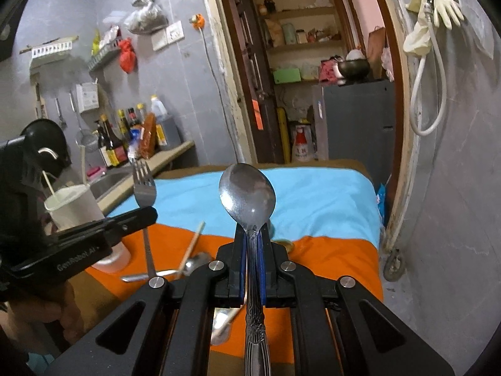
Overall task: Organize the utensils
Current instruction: 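Lift the fork and spoon and carry both over the white caddy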
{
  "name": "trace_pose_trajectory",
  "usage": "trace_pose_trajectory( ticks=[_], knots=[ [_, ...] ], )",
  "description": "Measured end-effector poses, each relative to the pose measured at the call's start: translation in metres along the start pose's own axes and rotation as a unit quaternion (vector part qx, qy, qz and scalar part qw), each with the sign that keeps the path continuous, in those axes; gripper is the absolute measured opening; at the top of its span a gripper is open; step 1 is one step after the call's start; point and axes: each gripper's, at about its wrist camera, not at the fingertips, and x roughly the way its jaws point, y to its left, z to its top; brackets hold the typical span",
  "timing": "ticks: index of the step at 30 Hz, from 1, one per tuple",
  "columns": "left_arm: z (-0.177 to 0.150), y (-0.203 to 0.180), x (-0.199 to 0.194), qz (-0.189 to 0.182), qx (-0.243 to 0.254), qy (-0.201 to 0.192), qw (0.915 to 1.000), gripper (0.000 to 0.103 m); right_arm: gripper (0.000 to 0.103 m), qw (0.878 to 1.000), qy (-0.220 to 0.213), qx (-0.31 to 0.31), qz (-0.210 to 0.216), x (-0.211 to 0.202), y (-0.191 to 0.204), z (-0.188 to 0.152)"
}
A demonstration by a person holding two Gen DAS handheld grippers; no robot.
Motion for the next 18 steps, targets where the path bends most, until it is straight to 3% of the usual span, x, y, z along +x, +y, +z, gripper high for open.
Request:
trace_pose_trajectory(
  ticks=[11,18],
  knots=[
    [0.049,0.006,-0.066,-0.003,0.016,-0.065,0.9977,0.000,0.004,0.995,-0.099,-0.011,0.030,-0.029,0.050,0.050],
    [0.082,0.043,-0.117,0.019,0.022,-0.103,0.9943,0.000,0.004,0.986,-0.149,-0.019,0.070,-0.025,0.103,0.080]
  ],
)
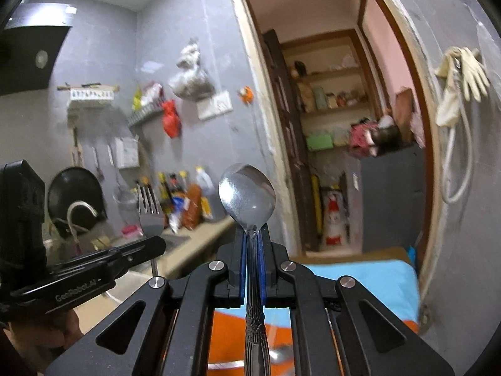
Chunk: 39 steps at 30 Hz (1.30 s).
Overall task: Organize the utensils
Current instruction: 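Lift the fork and spoon and carry both over the white caddy, then drop the spoon from the right tool while the left tool releases the fork into the caddy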
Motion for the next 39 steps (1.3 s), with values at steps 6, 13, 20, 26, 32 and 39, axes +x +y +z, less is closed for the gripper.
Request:
trace_pose_trajectory(
  ticks=[6,13,20,26,32,39],
  knots=[
    [0.019,0.046,-0.034,0.042,0.005,-0.026,0.9988,0.000,0.004,0.998,-0.034,0.018,0.049,0.027,0.043,0.014],
    [0.019,0.121,-0.066,0.092,-0.039,-0.077,0.9920,0.000,0.005,0.991,-0.057,0.066,0.098,0.066,0.076,0.016],
    [-0.002,0.166,-0.059,0.135,-0.041,-0.087,0.9862,0.000,0.005,0.988,-0.056,0.092,0.112,0.097,0.085,-0.008],
    [-0.032,0.169,-0.036,0.152,-0.016,-0.075,0.9855,0.000,0.005,0.985,-0.044,0.093,0.135,0.115,0.082,-0.037],
    [-0.053,0.165,-0.021,0.159,0.008,-0.067,0.9850,0.000,0.005,0.988,-0.021,0.080,0.134,0.124,0.086,-0.057],
    [-0.063,0.168,-0.012,0.153,0.015,-0.048,0.9869,0.000,0.005,0.991,0.006,0.057,0.124,0.127,0.093,-0.074]
  ],
)
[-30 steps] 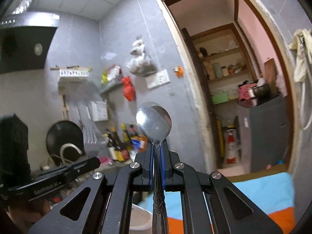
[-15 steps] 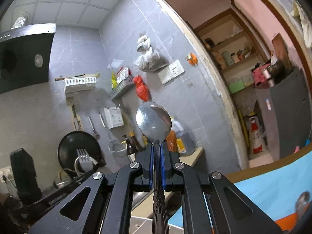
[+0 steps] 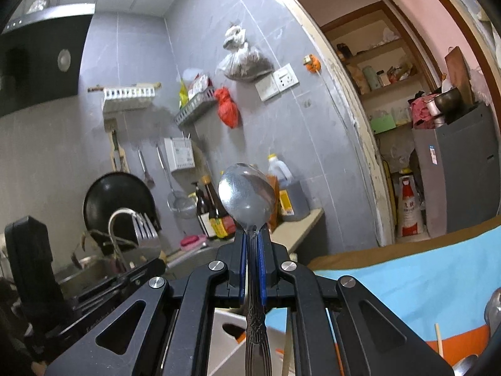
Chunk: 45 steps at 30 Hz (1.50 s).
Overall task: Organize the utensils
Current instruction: 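Drop the spoon from the right tool while the left tool releases the fork into the caddy, then move both tools back toward the remaining utensils on the cloth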
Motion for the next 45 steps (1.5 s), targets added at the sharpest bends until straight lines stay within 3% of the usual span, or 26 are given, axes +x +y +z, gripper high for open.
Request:
trace_pose_trajectory(
  ticks=[10,16,18,20,25,27,38,40,42,45],
  knots=[
    [-0.003,0.004,0.005,-0.031,-0.025,0.061,0.9973,0.001,0.006,1.000,0.026,-0.011,-0.013,-0.008,0.004,-0.007],
    [-0.001,0.005,-0.003,-0.049,-0.048,0.077,0.9947,0.003,0.011,0.999,0.031,-0.006,-0.023,-0.017,0.004,-0.003],
    [0.002,0.004,-0.008,-0.055,-0.054,0.073,0.9943,0.014,0.021,0.999,0.035,-0.003,-0.026,-0.020,0.002,0.000],
    [0.008,0.003,-0.014,-0.059,-0.062,0.068,0.9940,0.028,0.024,0.999,0.037,-0.002,-0.028,-0.024,0.002,0.003],
    [0.024,-0.004,-0.024,-0.059,-0.068,0.060,0.9941,0.031,0.024,0.999,0.031,0.001,-0.034,-0.038,0.000,0.016],
    [0.027,-0.009,-0.026,-0.058,-0.065,0.059,0.9945,0.036,0.024,0.999,0.025,0.001,-0.037,-0.046,-0.002,0.021],
    [0.033,-0.043,-0.029,-0.058,-0.063,0.064,0.9943,0.041,0.028,0.998,0.014,0.000,-0.065,-0.087,-0.023,0.041],
    [0.034,-0.050,-0.031,-0.058,-0.063,0.063,0.9943,0.045,0.031,0.997,0.012,-0.002,-0.073,-0.095,-0.027,0.044],
    [0.036,-0.058,-0.033,-0.060,-0.066,0.056,0.9945,0.057,0.042,0.997,0.007,-0.006,-0.082,-0.105,-0.032,0.048],
    [0.040,-0.070,-0.035,-0.063,-0.071,0.044,0.9945,0.069,0.053,0.995,-0.002,-0.013,-0.097,-0.121,-0.039,0.054]
  ],
)
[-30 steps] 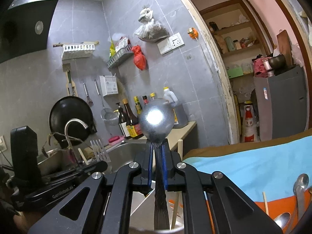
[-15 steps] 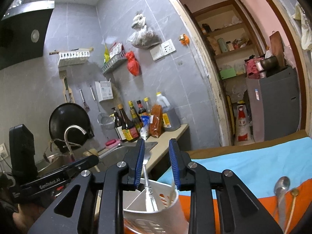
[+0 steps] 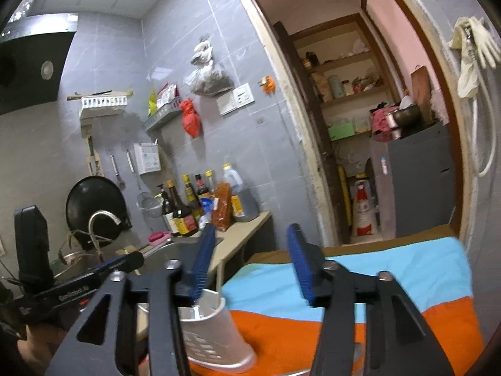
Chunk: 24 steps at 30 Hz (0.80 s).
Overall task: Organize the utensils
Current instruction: 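Move both tools back toward the remaining utensils on the cloth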
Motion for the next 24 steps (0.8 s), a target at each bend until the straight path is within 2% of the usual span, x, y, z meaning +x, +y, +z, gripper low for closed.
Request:
trace_pose_trajectory(
  ticks=[1,2,3,8,11,19,24],
  knots=[
    [0.001,-0.006,0.000,-0.001,0.001,-0.002,1.0000,0.071,0.055,1.000,-0.001,-0.002,-0.005,-0.004,-0.003,0.002],
    [0.002,-0.012,0.000,-0.002,0.002,-0.005,1.0000,0.075,0.060,1.000,-0.003,-0.005,-0.013,-0.010,-0.008,0.005],
    [0.002,-0.019,0.000,-0.002,0.005,-0.009,0.9999,0.080,0.072,1.000,-0.006,-0.008,-0.017,-0.013,-0.011,0.006],
    [0.001,-0.053,0.000,-0.008,0.020,-0.027,0.9994,0.097,0.090,0.999,-0.012,-0.015,-0.038,-0.039,-0.035,0.015],
    [-0.004,-0.074,0.002,-0.017,0.030,-0.030,0.9990,0.098,0.103,0.998,-0.015,-0.018,-0.053,-0.055,-0.051,0.017],
    [-0.029,-0.128,0.023,-0.052,0.063,0.005,0.9967,0.098,0.103,0.995,0.000,-0.014,-0.102,-0.083,-0.096,0.013],
    [-0.050,-0.155,0.045,-0.057,0.087,0.037,0.9939,0.098,0.103,0.990,0.023,0.000,-0.137,-0.088,-0.128,0.000]
  ],
)
